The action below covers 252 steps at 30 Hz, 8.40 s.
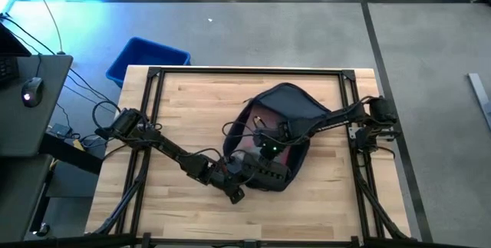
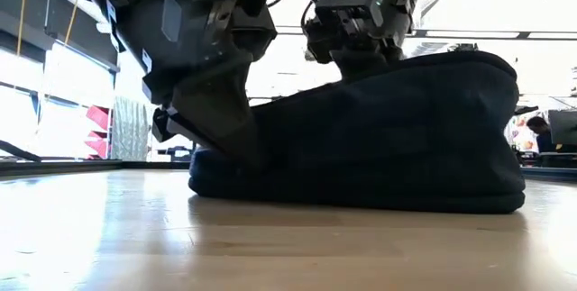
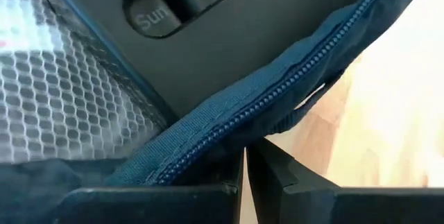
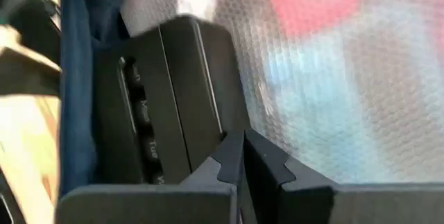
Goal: Unpack backpack
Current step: Remove the black medicine organizer from the blue backpack, then remove the transparent pink zip bag from the blue backpack
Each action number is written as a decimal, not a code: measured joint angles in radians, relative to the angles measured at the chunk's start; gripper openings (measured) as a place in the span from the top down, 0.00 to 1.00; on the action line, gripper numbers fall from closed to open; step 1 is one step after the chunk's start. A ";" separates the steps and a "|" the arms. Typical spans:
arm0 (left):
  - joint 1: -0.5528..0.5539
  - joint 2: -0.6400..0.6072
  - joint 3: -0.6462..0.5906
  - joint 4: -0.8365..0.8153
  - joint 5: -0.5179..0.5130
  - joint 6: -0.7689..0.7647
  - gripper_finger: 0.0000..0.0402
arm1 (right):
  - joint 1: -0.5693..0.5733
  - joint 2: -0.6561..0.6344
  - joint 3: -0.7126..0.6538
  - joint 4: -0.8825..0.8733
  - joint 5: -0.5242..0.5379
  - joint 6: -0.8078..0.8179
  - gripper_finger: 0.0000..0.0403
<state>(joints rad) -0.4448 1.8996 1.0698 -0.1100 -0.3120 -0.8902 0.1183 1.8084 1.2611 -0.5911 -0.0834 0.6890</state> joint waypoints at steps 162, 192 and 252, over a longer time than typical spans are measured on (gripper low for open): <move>0.479 -0.089 0.051 -0.676 -0.139 0.073 1.00 | -0.383 -0.449 0.254 -0.981 0.173 -0.031 0.61; -0.076 -0.329 -0.162 -0.748 0.066 -0.675 1.00 | -0.726 -0.296 -0.133 -0.498 0.150 -0.182 0.61; -0.222 -0.163 -0.003 -0.542 0.099 -0.721 1.00 | 0.075 -0.074 -0.008 0.297 0.022 -0.386 0.37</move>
<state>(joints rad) -0.6664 1.7363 1.0664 -0.6522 -0.2127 -1.6115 0.1928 1.7344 1.2529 -0.2942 -0.0614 0.3031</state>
